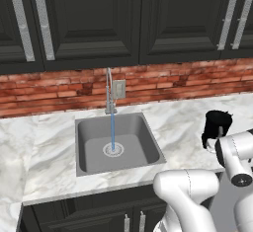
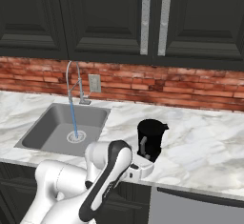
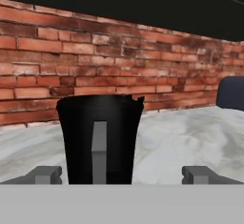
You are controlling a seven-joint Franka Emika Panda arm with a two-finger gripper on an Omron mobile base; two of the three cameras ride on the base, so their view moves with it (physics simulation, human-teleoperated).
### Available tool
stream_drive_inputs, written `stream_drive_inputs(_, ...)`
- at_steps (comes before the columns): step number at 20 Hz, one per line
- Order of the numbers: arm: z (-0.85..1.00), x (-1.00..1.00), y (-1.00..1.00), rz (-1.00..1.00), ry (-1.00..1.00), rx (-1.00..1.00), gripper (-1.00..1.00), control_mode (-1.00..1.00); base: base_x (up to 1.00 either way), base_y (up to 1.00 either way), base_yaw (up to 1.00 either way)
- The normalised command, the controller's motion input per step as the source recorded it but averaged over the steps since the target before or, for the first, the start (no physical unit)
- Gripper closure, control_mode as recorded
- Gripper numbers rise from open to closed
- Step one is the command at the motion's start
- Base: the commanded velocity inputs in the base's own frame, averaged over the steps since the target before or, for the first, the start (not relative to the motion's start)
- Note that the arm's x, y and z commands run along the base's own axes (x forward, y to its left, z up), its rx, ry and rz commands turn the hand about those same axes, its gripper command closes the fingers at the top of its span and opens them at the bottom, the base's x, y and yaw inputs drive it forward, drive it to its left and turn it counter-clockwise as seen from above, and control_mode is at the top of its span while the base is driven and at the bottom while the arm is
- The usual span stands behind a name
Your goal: Turn on the sink faucet and place the jug under the water for a few seconds to fill it up.
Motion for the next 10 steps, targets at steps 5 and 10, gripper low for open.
stream_drive_inputs(5, -0.04, 0.27, 0.00, 0.00, 0.04, 0.00, -1.00, -1.00, 0.00, 0.00, 0.00)
stream_drive_inputs(10, -0.05, 0.26, 0.00, 0.00, 0.03, 0.00, -1.00, -1.00, 0.00, 0.00, 0.00)
